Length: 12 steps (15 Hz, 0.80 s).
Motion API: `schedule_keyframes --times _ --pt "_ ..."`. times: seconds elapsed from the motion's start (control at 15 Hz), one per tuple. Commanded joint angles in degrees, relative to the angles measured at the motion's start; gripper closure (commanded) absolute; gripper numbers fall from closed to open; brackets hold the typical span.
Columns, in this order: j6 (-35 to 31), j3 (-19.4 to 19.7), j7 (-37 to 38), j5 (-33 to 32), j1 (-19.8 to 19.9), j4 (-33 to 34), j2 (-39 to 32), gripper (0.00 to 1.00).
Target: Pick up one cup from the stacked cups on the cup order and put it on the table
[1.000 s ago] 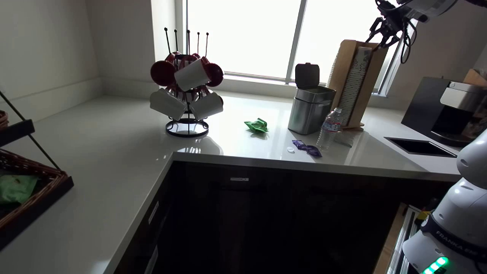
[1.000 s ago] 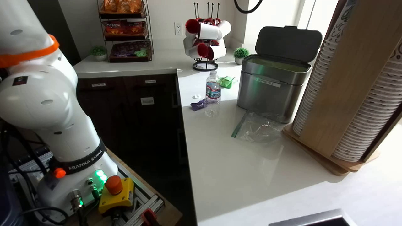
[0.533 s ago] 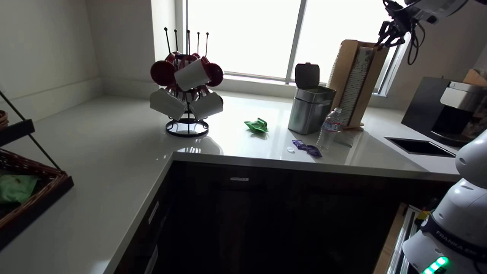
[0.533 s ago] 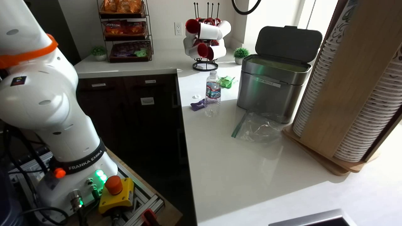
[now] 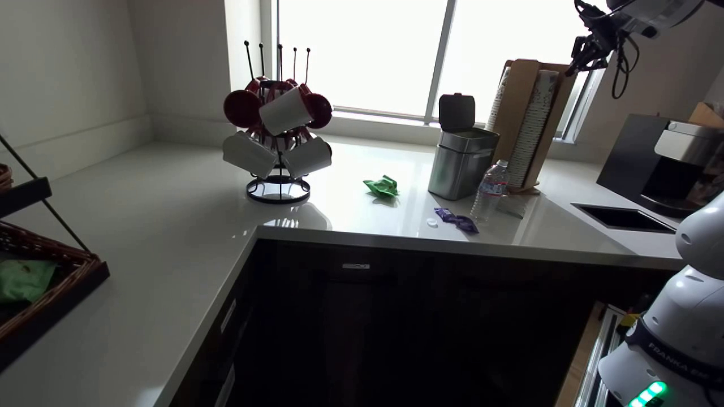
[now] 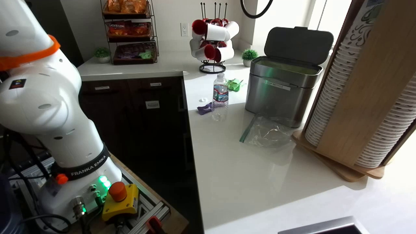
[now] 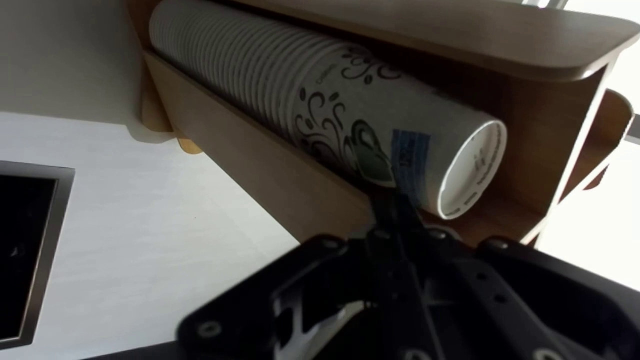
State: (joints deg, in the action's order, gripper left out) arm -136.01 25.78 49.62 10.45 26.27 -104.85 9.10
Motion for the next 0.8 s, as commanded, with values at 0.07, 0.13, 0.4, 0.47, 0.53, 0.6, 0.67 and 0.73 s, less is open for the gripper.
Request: schedule_keyframes --times 0.07,0.13,0.4,0.47,0.53,0.6,0.67,0.73 --pt "-1.02 0.04 -1.14 1.43 0.17 -0.59 1.21 0.53" --pt "-0.79 0.09 -1.34 1.83 0.07 -0.11 0.99 0.45" --pt "-0.27 0.19 -2.56 3.38 -0.57 1.02 0.04 0.16" --pt "-0.16 0.19 -3.35 4.31 -0.90 1.37 -0.37 0.07" --pt "0.09 0.13 -3.94 4.95 -1.09 1.80 -0.75 0.01" --pt "0.24 0.13 -4.68 5.80 -1.33 2.24 -1.18 0.02" --pt "0.35 0.13 -5.16 6.41 -1.49 2.67 -1.64 0.00" --pt "0.57 0.14 -5.63 7.03 -1.62 3.09 -2.06 0.00"
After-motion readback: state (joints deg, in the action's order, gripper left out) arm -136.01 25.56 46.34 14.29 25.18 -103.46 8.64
